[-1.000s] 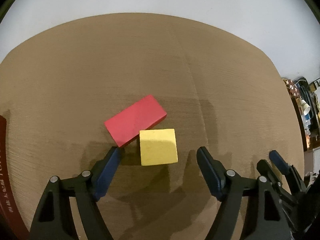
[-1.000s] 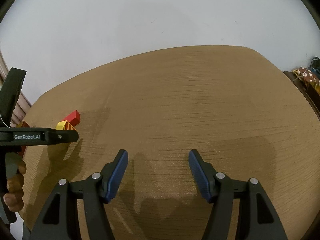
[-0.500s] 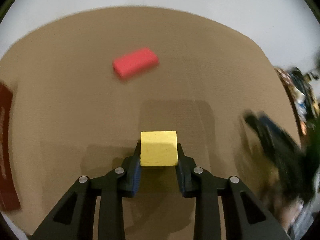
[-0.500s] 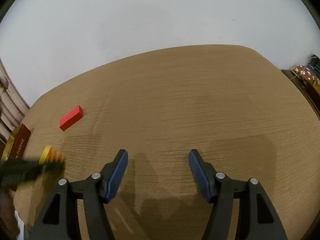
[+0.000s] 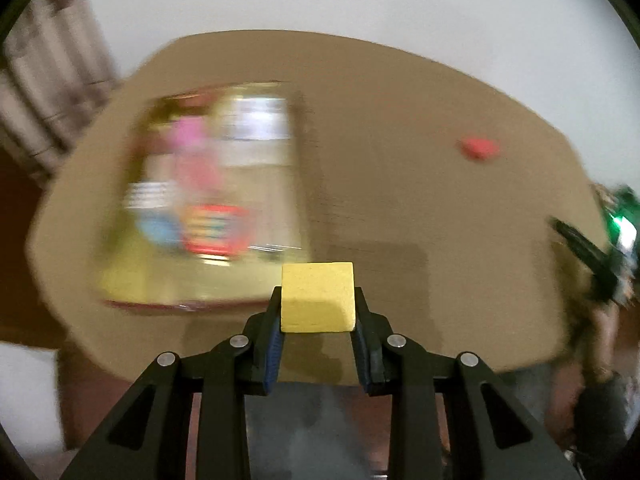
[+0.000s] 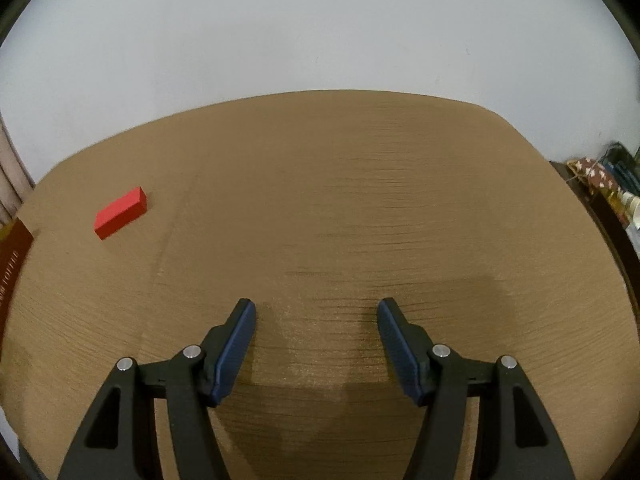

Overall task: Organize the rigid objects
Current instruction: 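Carry the yellow cube into the gold tin and open the left gripper, then reach to the red block and grasp it with the right gripper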

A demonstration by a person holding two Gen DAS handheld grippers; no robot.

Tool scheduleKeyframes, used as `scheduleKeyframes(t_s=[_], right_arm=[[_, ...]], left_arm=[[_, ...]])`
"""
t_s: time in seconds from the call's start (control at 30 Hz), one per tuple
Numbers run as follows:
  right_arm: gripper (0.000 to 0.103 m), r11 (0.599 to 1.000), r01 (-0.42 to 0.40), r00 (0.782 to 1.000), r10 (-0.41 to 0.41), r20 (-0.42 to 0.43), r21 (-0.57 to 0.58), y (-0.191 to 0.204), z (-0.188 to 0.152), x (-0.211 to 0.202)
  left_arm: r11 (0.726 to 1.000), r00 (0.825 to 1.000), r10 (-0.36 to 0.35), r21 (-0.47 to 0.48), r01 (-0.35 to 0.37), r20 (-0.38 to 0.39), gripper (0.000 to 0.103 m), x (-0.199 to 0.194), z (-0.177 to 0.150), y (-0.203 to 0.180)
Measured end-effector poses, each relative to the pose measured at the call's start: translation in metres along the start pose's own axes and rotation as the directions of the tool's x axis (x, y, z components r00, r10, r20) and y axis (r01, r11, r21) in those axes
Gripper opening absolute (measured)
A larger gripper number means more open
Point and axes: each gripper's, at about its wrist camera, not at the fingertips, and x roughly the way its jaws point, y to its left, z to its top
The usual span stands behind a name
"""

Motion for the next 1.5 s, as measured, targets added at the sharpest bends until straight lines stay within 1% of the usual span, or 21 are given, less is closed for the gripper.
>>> scheduleKeyframes(t_s=[0.03,0.07,0.1,0.2,0.23,0.3,0.4,0.43,0.57,0.67,0.83,0.87,0.93,0.97,1.03,1.13,1.23,1.27,1.33,1.37,1.5], right_arm=[[0.065,1.0,0.009,1.0,-0.009,-0.002,-0.007,0.002,0.0,0.0],[0.065,1.0,0.013,1.0,-0.013,-0.002,-0.01,0.004,0.0,0.001],[0.065,1.0,0.014,1.0,-0.014,-0.003,-0.011,0.005,0.0,0.001],[0.066,1.0,0.02,1.0,-0.02,-0.003,-0.013,0.007,-0.001,0.0],[0.066,1.0,0.026,1.0,-0.026,-0.004,-0.017,0.007,-0.001,0.0],[0.066,0.999,0.03,1.0,-0.03,-0.004,-0.022,0.011,-0.001,0.0],[0.066,0.999,0.031,1.0,-0.031,-0.005,-0.022,0.012,0.002,0.001],[0.066,0.999,0.031,1.0,-0.031,-0.005,-0.022,0.012,0.001,0.001],[0.066,0.999,0.032,0.999,-0.032,-0.004,-0.021,0.013,0.0,0.0],[0.066,0.999,0.033,0.999,-0.033,-0.004,-0.022,0.014,0.0,0.001],[0.066,0.999,0.033,0.999,-0.033,-0.003,-0.019,0.014,-0.001,0.0],[0.066,0.999,0.033,0.999,-0.033,-0.003,-0.019,0.014,-0.001,0.0],[0.066,0.999,0.033,0.999,-0.033,-0.003,-0.019,0.012,0.0,0.0],[0.066,0.999,0.033,0.999,-0.033,-0.003,-0.018,0.011,0.0,0.0],[0.066,0.999,0.032,0.999,-0.032,-0.003,-0.019,0.012,-0.001,0.0],[0.066,0.999,0.032,0.999,-0.032,-0.003,-0.019,0.012,-0.001,0.0],[0.066,0.999,0.033,0.999,-0.033,-0.003,-0.021,0.013,-0.001,0.0],[0.066,0.999,0.033,0.999,-0.033,-0.003,-0.022,0.012,-0.001,0.0],[0.066,0.999,0.034,0.999,-0.034,-0.003,-0.023,0.011,-0.001,0.0],[0.066,0.999,0.037,0.999,-0.037,-0.003,-0.024,0.012,-0.001,0.0],[0.066,0.998,0.048,0.999,-0.048,-0.004,-0.035,0.02,-0.001,0.0]], left_arm=[[0.999,0.999,0.035,-0.02,-0.035,-0.001,0.027,0.0,0.007,0.024],[0.997,0.998,0.069,-0.035,-0.069,-0.004,0.027,0.001,0.007,0.046],[0.995,0.996,0.091,-0.043,-0.092,-0.011,0.027,0.004,0.011,0.056],[0.99,0.991,0.122,-0.064,-0.125,-0.047,0.027,0.025,0.02,0.071],[0.989,0.99,0.131,-0.066,-0.134,-0.057,0.027,0.031,0.017,0.077],[0.988,0.987,0.136,-0.058,-0.141,-0.089,0.027,0.051,0.02,0.075],[0.988,0.982,0.147,-0.038,-0.153,-0.118,0.027,0.068,0.013,0.074],[0.987,0.981,0.151,-0.035,-0.157,-0.121,0.027,0.072,0.01,0.071],[0.984,0.977,0.165,-0.037,-0.171,-0.132,0.027,0.082,0.014,0.074],[0.983,0.977,0.177,-0.02,-0.181,-0.116,0.03,0.083,0.016,0.071],[0.983,0.977,0.183,-0.01,-0.185,-0.113,0.031,0.087,0.017,0.07],[0.982,0.977,0.184,-0.012,-0.187,-0.106,0.032,0.086,0.016,0.07],[0.984,0.981,0.172,-0.023,-0.174,-0.09,0.039,0.081,0.016,0.071],[0.987,0.985,0.155,-0.037,-0.158,-0.08,0.04,0.075,0.014,0.069],[0.988,0.988,0.143,-0.055,-0.146,-0.058,0.042,0.065,0.012,0.069],[0.983,0.986,0.165,-0.08,-0.164,0.005,0.053,0.046,0.006,0.068],[0.98,0.983,0.171,-0.114,-0.163,0.061,0.054,0.027,-0.005,0.064],[0.981,0.983,0.16,-0.128,-0.149,0.088,0.055,0.019,-0.012,0.058],[0.983,0.984,0.136,-0.14,-0.119,0.117,0.059,0.009,-0.022,0.049],[0.984,0.984,0.113,-0.151,-0.093,0.134,0.059,0.002,-0.03,0.042],[0.99,0.985,0.041,-0.14,-0.018,0.165,0.06,-0.012,-0.052,0.022]])
